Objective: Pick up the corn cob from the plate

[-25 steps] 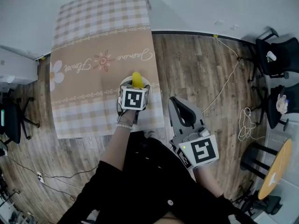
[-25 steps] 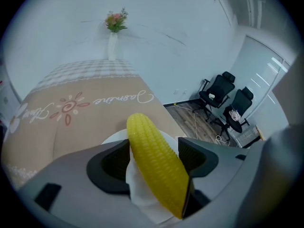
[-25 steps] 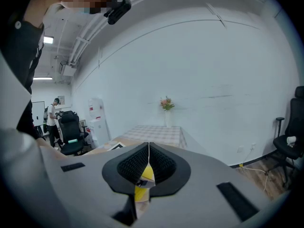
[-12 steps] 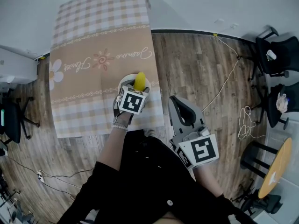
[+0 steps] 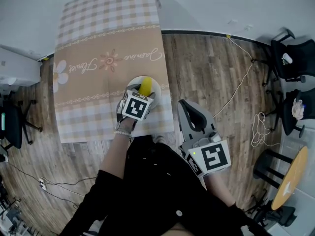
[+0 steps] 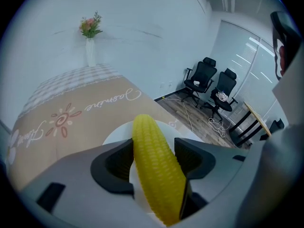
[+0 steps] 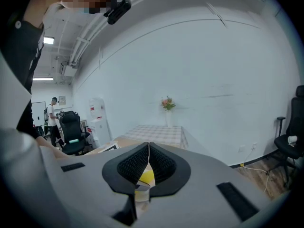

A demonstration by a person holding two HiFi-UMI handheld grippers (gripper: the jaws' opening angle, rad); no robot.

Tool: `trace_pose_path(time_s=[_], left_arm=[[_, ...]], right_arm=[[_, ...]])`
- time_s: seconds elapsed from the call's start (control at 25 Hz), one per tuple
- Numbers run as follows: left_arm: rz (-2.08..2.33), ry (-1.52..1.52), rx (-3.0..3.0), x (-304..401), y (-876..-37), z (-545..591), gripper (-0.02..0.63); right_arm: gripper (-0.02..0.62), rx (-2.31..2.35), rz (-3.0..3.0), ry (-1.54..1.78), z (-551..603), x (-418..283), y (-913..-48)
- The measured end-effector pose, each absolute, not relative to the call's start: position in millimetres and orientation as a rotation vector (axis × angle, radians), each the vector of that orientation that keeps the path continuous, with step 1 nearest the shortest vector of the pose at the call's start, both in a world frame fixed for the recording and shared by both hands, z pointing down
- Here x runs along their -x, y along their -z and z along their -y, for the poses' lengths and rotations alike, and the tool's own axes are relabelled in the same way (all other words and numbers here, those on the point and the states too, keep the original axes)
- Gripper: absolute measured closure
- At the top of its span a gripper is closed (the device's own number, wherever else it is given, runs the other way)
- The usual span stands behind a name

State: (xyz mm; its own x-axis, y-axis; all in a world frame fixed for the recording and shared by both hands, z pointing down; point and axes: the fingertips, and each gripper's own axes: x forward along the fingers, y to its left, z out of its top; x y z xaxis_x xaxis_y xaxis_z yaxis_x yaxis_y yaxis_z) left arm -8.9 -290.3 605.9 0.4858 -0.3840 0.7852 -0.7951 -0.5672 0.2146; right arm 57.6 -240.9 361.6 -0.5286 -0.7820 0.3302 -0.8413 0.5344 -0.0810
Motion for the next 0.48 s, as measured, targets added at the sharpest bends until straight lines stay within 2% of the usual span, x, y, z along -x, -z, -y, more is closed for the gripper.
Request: trace_pose_path(time_s=[0.48], left_arm=[[0.988, -0.935, -2.218, 11.6, -599.9, 284.5, 0.341]], right_arm=[[0.554, -1.369, 2.512, -0.326, 238.8, -58.0, -361.1]])
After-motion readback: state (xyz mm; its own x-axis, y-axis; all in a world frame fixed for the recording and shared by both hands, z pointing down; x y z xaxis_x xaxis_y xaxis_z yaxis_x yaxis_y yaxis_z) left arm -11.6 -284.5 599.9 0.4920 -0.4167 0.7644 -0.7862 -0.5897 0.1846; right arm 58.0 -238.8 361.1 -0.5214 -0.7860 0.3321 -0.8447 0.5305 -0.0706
